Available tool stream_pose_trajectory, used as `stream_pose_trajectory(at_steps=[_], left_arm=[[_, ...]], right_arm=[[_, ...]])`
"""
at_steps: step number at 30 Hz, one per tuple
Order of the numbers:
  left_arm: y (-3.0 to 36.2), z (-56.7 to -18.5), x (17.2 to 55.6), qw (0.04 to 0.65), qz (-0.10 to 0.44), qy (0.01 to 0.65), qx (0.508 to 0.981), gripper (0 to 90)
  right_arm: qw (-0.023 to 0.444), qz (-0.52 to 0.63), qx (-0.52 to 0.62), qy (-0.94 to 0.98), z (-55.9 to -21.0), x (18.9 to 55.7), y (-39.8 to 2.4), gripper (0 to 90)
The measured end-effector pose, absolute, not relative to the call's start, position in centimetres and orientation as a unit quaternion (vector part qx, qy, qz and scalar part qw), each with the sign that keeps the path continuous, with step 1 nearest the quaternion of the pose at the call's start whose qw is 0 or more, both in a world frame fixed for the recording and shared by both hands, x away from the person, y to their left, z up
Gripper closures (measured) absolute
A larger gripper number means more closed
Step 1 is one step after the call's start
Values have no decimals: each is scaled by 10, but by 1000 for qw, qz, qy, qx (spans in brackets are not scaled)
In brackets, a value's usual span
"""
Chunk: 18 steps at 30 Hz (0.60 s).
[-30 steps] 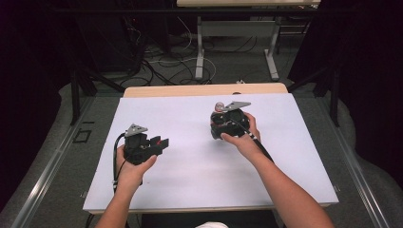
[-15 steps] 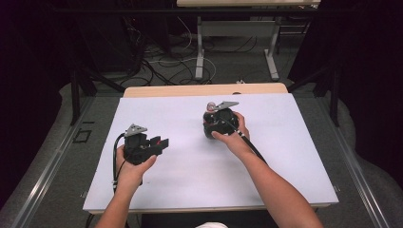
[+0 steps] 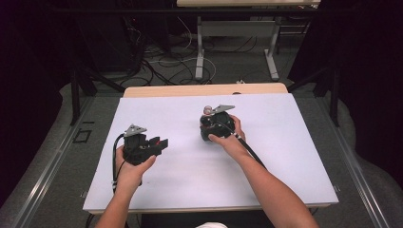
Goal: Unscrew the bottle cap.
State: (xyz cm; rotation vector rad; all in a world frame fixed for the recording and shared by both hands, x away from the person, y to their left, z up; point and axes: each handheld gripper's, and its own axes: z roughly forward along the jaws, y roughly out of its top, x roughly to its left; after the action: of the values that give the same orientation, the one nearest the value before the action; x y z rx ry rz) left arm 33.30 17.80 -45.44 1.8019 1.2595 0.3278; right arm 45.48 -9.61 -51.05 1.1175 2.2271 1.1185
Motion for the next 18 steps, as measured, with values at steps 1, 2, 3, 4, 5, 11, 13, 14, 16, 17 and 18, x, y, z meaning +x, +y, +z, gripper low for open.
stream_pose_trajectory(at_steps=[1,2,3,4,5,11,13,14,16,17,18], left_arm=[[178,-454,333,443,132,508,727,614],[178,-455,333,443,133,508,727,614],[177,-455,333,444,133,508,726,614],[177,-455,333,444,133,508,726,614],[177,-455,333,445,133,508,726,614],[177,-454,332,446,135,507,725,614],[178,-453,332,446,136,505,726,614],[178,-453,332,447,136,508,724,614],[178,-454,333,447,136,508,724,614],[178,-454,333,447,134,510,723,614],[178,-454,333,446,134,510,723,614]], right_arm=[[204,403,399,798,-511,455,-96,292],[200,404,403,797,-511,454,-96,290],[202,406,402,796,-512,455,-97,289],[200,406,403,795,-512,454,-98,288],[201,404,401,798,-512,454,-98,286],[198,407,399,797,-512,455,-98,274],[195,408,400,797,-511,454,-98,260],[199,414,401,793,-511,454,-98,253],[200,417,400,791,-511,455,-98,239],[198,415,402,792,-511,455,-98,234],[199,414,400,793,-512,455,-98,228]])
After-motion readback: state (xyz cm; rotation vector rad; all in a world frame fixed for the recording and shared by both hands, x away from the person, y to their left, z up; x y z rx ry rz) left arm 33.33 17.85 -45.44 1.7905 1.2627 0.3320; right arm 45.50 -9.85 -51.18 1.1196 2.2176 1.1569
